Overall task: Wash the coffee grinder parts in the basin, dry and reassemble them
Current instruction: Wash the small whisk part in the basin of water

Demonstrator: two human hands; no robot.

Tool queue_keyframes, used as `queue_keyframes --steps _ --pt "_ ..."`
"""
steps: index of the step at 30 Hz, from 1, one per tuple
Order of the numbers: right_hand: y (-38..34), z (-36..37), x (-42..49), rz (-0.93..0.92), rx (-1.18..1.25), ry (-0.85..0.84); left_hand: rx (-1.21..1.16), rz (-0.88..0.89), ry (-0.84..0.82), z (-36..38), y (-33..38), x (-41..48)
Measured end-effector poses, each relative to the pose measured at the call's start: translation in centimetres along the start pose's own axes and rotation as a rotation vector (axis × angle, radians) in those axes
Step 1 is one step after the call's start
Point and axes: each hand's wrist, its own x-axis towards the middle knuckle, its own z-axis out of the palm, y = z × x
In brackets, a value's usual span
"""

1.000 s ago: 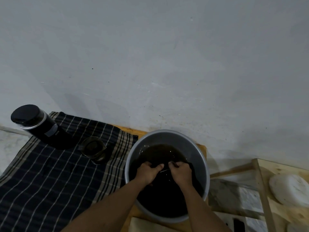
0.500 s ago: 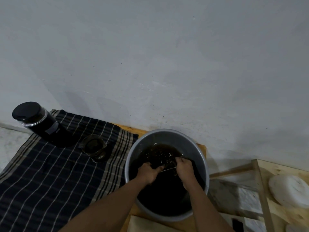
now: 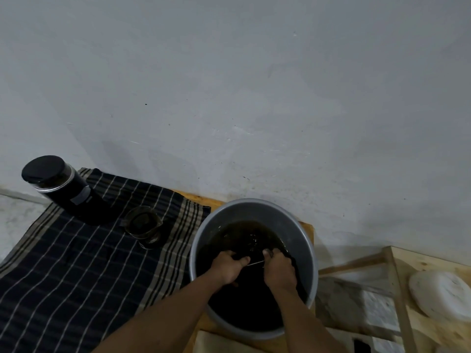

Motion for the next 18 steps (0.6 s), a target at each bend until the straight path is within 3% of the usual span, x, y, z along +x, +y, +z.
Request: queue_keyframes --steps 5,14,18 --pt "0.3 1.6 0.5 0.157 0.383 -0.042 -0.007 -0.008 0.038 0.2 -0.3 0.3" --pt "1.0 0.7 0.2 0.041 0.011 0.023 0.084 -0.084 -0.023 0.2 -0.8 0.2" --pt "1.3 0.5 0.3 -0.065 0.104 -0.026 0.041 -0.110 -0.012 0.2 0.0 -0.6"
